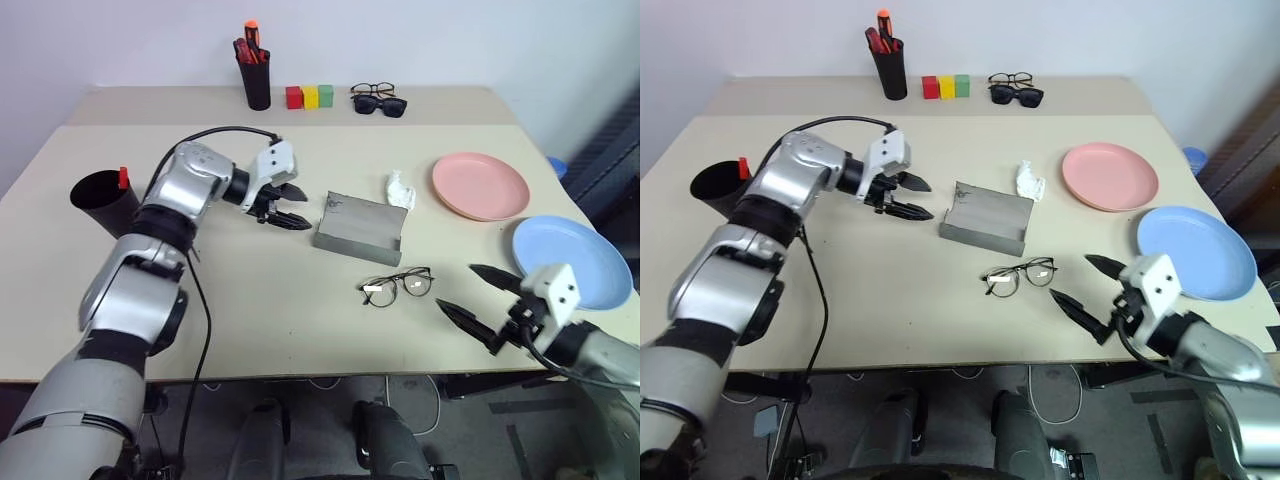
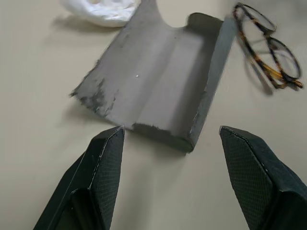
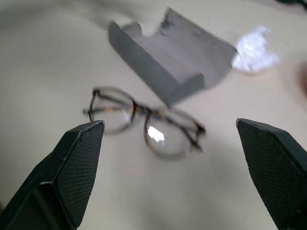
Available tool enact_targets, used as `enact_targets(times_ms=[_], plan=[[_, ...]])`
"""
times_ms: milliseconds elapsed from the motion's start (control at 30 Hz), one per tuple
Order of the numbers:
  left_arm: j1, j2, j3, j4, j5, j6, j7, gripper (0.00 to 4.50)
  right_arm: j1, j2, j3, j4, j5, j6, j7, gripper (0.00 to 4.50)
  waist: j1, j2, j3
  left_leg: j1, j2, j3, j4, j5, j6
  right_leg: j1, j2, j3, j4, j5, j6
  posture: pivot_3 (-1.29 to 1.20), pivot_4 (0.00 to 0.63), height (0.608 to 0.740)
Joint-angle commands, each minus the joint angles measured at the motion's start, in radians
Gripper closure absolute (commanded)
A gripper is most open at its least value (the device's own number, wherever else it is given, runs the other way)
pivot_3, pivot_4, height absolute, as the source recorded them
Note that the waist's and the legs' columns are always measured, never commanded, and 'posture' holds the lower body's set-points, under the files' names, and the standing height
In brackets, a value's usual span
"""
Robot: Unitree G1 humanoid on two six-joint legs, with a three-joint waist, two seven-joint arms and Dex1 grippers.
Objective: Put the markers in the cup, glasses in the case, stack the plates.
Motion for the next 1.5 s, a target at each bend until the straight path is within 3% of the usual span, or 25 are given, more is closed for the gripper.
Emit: enact_targets(times_ms=[33, 400, 500, 633, 667, 1000, 1500], plan=[[-0.051, -0.048, -0.002, 0.084, 0.063, -0.092, -0.036, 1.28, 0.049, 0.015, -0.068, -0.072, 0.022, -0.009, -0.023, 0.0, -0.002, 0.0, 0.0, 0.0, 0.0, 0.0, 0.0, 0.0, 0.0, 0.0, 0.0, 0.0, 0.0, 0.0, 0.0, 0.0, 0.15, 0.74], [-0.073, -0.19, -0.017, 0.213, 0.254, -0.173, 0.153, 1.28, 0.055, 0.034, -0.045, -0.071, 0.004, -0.049, -0.052, 0.0, -0.001, -0.001, 0.0, -0.001, 0.0, 0.0, 0.003, 0.0, 0.0, 0.0, 0.0, 0.0, 0.0, 0.0, 0.0, 0.0, 0.15, 0.74], [-0.072, -0.202, -0.001, 0.226, 0.271, -0.169, 0.193, 2.17, 0.027, 0.03, -0.024, -0.052, -0.008, -0.056, -0.052, 0.0, -0.003, -0.001, 0.0, -0.001, 0.0, 0.0, 0.003, -0.001, 0.001, 0.0, 0.0, 0.0, 0.0, 0.0, 0.0, 0.0, 0.15, 0.74], [-0.071, -0.205, 0.019, 0.227, 0.272, -0.159, 0.189, 4.24, -0.011, 0.024, 0.002, -0.03, -0.019, -0.059, -0.055, 0.0, -0.002, -0.001, 0.0, -0.001, 0.0, 0.0, 0.003, -0.001, 0.001, 0.0, 0.0, 0.0, 0.001, 0.0, 0.0, 0.0, 0.15, 0.74], [-0.071, -0.205, 0.023, 0.226, 0.272, -0.157, 0.183, 4.43, -0.018, 0.023, 0.007, -0.026, -0.023, -0.06, -0.055, 0.0, -0.002, -0.001, 0.0, -0.001, 0.0, 0.0, 0.003, -0.001, 0.001, 0.0, 0.0, 0.0, 0.001, 0.0, 0.0, 0.0, 0.15, 0.74], [-0.016, -0.158, 0.063, 0.119, 0.229, -0.109, -0.076, 4.43, -0.071, 0.02, 0.049, 0.013, -0.042, -0.071, -0.042, 0.0, -0.003, 0.0, 0.0, -0.001, 0.0, 0.0, 0.003, -0.001, 0.001, 0.0, 0.0, 0.0, 0.001, 0.0, 0.0, 0.0, 0.15, 0.74], [0.178, -0.085, 0.05, -0.247, 0.212, 0.076, -0.088, 4.43, -0.137, 0.011, 0.122, 0.116, -0.08, -0.137, 0.016, 0.0, -0.003, 0.0, 0.0, -0.001, 0.0, -0.001, 0.006, -0.001, 0.001, 0.0, 0.0, 0.0, 0.004, 0.0, 0.0, 0.0, 0.15, 0.74]])
